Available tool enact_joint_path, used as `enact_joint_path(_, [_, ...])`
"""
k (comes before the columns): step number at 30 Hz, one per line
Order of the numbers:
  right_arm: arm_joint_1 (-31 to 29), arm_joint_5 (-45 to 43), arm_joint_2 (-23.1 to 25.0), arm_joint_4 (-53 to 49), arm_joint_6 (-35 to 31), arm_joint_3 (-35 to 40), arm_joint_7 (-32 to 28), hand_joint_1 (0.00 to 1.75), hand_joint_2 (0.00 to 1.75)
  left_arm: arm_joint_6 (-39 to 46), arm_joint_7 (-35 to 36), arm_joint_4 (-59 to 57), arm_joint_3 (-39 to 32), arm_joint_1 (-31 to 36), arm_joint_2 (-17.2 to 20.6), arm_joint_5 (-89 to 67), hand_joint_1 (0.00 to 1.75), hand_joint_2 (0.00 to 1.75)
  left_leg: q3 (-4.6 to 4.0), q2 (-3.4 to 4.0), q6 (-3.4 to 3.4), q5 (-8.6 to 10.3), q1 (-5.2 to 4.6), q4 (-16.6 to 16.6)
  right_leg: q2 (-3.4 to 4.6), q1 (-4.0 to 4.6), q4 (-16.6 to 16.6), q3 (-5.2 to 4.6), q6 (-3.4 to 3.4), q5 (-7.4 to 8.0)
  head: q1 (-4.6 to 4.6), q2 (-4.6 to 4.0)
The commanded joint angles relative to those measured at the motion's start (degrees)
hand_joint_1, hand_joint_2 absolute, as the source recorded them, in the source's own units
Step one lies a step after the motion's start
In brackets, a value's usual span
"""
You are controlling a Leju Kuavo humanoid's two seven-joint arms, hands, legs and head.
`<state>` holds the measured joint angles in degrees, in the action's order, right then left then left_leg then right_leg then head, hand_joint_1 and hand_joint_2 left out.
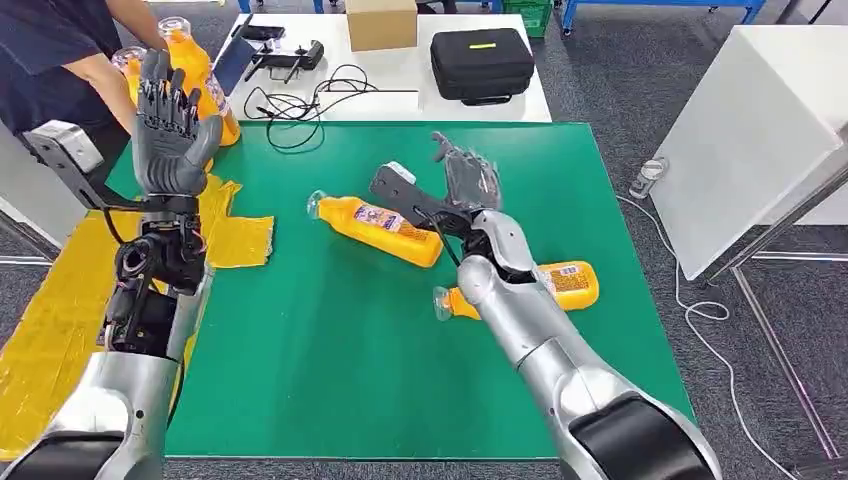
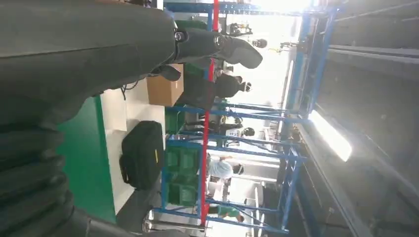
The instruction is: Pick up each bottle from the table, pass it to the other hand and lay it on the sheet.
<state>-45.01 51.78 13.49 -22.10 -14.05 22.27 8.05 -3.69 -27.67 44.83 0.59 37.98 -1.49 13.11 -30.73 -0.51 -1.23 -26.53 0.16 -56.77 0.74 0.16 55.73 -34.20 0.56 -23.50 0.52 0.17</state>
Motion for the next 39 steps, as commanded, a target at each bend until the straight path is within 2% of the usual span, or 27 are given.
enact_joint_path(1, [-2.35, 1.35, -3.36, 7.47, 7.98, -0.37, 5.26, 0.0, 0.0, -0.63, 0.63, -6.61, 1.4, 6.08, -1.97, 0.41, 0.0, 1.75, 0.05, -0.28, 0.04, -0.02, 0.05, -0.05, -0.38, 0.05, -0.01, 0.19, 0.07, -0.1, -0.02, -0.02])
enact_joint_path(3, [-1.56, 3.7, -3.94, 8.67, 10.27, 1.34, 6.58, 0.0, 0.0, -0.58, -0.07, -7.08, 1.76, 6.69, -2.54, 0.54, 0.0, 1.75, 0.09, -0.27, 0.04, -0.02, 0.03, -0.02, -0.37, 0.04, -0.04, 0.21, 0.07, -0.1, -0.02, 0.0])
enact_joint_path(16, [-1.18, 4.33, -3.8, 8.66, 10.29, 1.62, 7.14, 0.0, 0.0, -0.48, -0.19, -6.9, 1.86, 6.62, -2.63, 0.55, 0.0, 1.75, 0.05, -0.05, 0.06, -0.05, 0.0, -0.04, -0.16, 0.02, 0.02, 0.07, 0.04, -0.06, -0.02, -0.02])
enact_joint_path(18, [-1.12, 6.29, -3.76, 9.15, 11.5, 2.77, 9.31, 0.0, 0.0, -0.43, -0.38, -6.65, 1.95, 6.58, -2.76, 0.54, 0.0, 1.75, 0.05, -0.04, 0.05, -0.05, -0.02, -0.04, -0.15, 0.01, 0.02, 0.07, 0.05, -0.06, -0.02, 0.0])
enact_joint_path(19, [-1.0, 6.36, -3.61, 9.37, 12.02, 2.69, 9.33, 0.0, 1.75, -0.45, -0.44, -6.62, 2.05, 6.64, -2.85, 0.5, 0.0, 1.75, 0.0, -0.03, 0.04, -0.03, -0.01, -0.04, -0.11, 0.01, 0.02, 0.01, 0.04, -0.04, -0.02, -0.02])
enact_joint_path(24, [-1.58, 9.21, -2.66, 10.33, 14.45, 4.38, 12.08, 0.0, 1.75, -1.06, -0.72, -6.99, 3.28, 7.38, -3.8, 0.12, 0.0, 1.75, 0.09, -0.03, 0.06, -0.09, 0.02, -0.06, -0.16, 0.04, 0.03, 0.12, 0.06, -0.1, -0.02, -0.02])
enact_joint_path(25, [-1.77, 9.79, -2.51, 10.41, 15.01, 4.78, 12.69, 0.0, 0.0, -0.91, -0.74, -6.98, 3.53, 7.56, -3.97, 0.04, 0.0, 1.75, 0.02, -0.04, 0.05, -0.06, 0.01, -0.06, -0.14, 0.03, 0.03, 0.06, 0.05, -0.08, -0.02, 0.0])
enact_joint_path(29, [-2.71, 10.84, -1.2, 10.84, 18.16, 5.32, 13.76, 0.0, 0.0, -0.16, -0.8, -5.35, 3.98, 7.21, -3.78, 0.0, 0.0, 1.75, 0.0, -0.02, 0.05, -0.07, -0.01, -0.07, -0.11, 0.0, 0.06, 0.03, 0.06, -0.08, -0.02, -0.02])
enact_joint_path(30, [-2.83, 11.41, -0.82, 10.86, 19.29, 5.9, 13.67, 0.0, 1.75, 0.04, -0.86, -5.06, 3.92, 7.0, -3.56, 0.03, 0.0, 1.75, 0.04, 0.04, 0.06, -0.11, 0.0, -0.09, -0.07, 0.01, 0.08, 0.06, 0.06, -0.1, 0.0, 0.0])
enact_joint_path(35, [-3.55, 13.55, 3.11, 9.64, 18.55, 7.98, 11.44, 0.0, 1.75, 1.32, -1.92, -3.71, 2.23, 5.32, -1.87, 0.42, 0.0, 1.75, 0.02, 0.25, 0.07, -0.09, -0.02, -0.04, 0.15, -0.03, 0.09, -0.04, 0.02, -0.04, 0.0, -0.02])
enact_joint_path(39, [-4.46, 15.87, 3.9, 10.13, 20.13, 9.68, 13.34, 0.0, 1.75, 0.58, -1.75, -5.18, 2.19, 5.84, -2.82, 0.25, 0.0, 1.75, -0.01, 0.16, 0.08, -0.07, 0.0, -0.04, 0.06, 0.0, 0.09, -0.03, 0.02, -0.05, -0.02, 0.0])
